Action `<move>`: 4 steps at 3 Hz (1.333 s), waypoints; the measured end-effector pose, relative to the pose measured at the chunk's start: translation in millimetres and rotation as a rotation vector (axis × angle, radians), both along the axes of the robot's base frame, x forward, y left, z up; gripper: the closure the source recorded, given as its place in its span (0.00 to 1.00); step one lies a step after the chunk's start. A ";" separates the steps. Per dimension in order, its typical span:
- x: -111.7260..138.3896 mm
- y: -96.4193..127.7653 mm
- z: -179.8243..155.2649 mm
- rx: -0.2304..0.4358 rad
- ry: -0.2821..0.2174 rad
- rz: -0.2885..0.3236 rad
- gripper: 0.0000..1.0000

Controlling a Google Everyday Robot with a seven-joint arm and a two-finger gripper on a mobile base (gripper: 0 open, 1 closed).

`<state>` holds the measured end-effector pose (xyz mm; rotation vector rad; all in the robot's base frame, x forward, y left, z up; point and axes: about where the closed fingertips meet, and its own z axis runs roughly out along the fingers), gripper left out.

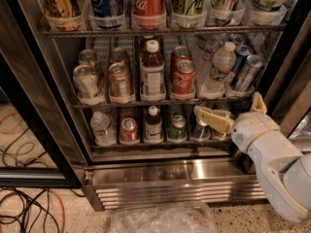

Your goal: Pick redbull can from middle shelf of fridge

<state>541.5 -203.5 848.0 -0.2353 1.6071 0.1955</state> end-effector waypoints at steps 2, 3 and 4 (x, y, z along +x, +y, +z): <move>3.9 -0.2 -1.2 -0.002 -0.003 -0.019 0.00; 14.3 -9.5 -0.8 0.005 -0.015 -0.075 0.00; 19.7 -25.9 -2.5 0.005 -0.019 -0.122 0.00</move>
Offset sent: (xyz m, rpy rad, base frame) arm 0.0078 -0.0037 -0.0045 -0.0072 -0.0043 -0.0508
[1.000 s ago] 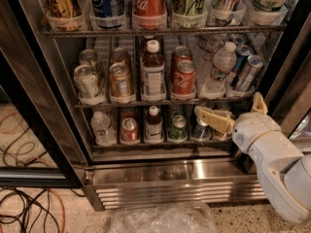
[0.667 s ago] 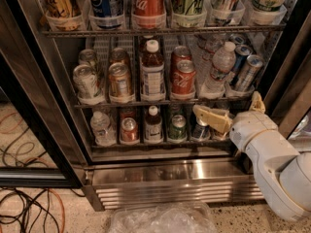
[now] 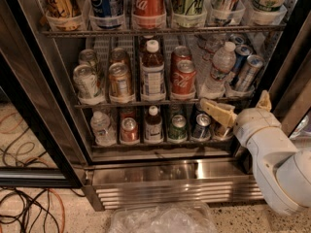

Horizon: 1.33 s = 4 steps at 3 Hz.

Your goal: Pick redbull can from middle shelf of fridge

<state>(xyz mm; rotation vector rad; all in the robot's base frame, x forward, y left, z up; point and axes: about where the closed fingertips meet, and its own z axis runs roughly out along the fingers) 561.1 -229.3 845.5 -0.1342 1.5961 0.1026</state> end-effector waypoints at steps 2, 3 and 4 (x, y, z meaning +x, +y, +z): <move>-6.1 -19.2 -2.4 -0.030 -0.008 -0.026 0.00; -1.6 -26.6 -1.9 -0.013 -0.005 -0.053 0.00; 3.0 -39.5 -2.5 -0.013 -0.007 -0.096 0.00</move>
Offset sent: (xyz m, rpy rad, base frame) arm -0.0130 -0.0249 -0.0045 -0.0650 -0.0135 -0.0124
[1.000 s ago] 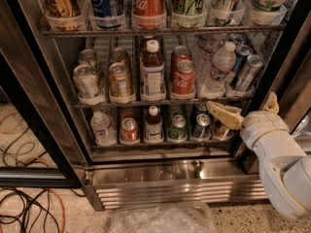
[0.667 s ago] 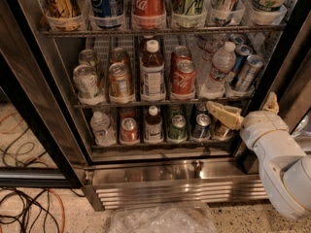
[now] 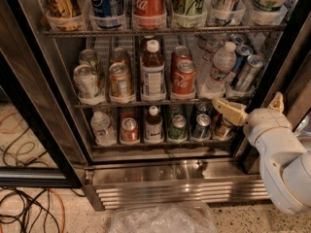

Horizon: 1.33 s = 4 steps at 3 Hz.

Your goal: Pick redbull can from middle shelf of fridge

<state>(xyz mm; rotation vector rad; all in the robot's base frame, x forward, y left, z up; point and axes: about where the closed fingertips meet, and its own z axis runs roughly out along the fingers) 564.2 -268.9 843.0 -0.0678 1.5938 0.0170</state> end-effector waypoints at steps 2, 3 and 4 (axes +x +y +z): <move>0.0 0.0 0.0 0.000 0.000 0.000 0.19; 0.0 0.1 0.0 0.000 0.000 0.000 0.42; 0.2 0.3 -0.1 0.000 0.000 0.001 0.47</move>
Offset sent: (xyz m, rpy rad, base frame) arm 0.0000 0.0000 0.0000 0.0000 0.0000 0.0000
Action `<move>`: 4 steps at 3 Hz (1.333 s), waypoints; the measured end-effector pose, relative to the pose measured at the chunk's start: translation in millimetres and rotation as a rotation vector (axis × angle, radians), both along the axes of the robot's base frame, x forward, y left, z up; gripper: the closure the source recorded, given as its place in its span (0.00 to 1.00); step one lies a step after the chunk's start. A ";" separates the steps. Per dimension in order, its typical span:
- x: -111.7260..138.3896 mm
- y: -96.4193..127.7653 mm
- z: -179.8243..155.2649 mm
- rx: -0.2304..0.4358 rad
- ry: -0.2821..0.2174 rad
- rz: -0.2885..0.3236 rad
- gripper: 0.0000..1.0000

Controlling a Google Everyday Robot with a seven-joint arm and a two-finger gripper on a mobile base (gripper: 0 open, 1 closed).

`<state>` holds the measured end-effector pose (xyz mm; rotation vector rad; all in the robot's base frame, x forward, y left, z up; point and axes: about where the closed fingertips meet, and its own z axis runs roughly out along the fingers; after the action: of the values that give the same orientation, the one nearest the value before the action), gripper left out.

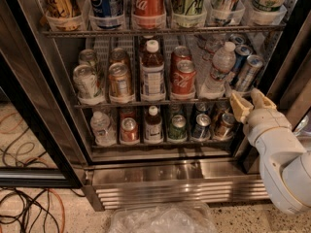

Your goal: Pick redbull can from middle shelf of fridge

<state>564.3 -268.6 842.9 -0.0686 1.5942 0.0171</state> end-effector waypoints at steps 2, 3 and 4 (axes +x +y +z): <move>4.1 5.7 -6.1 -0.003 0.011 0.000 0.29; 9.2 9.6 -9.3 0.001 0.016 0.001 0.31; 18.9 9.4 -10.0 0.020 0.012 -0.014 0.37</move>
Offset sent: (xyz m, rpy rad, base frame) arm 0.0067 0.0087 -0.0133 -0.0036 0.0233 -0.0025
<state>583.2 -259.2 832.9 -0.0416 1.6062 0.0228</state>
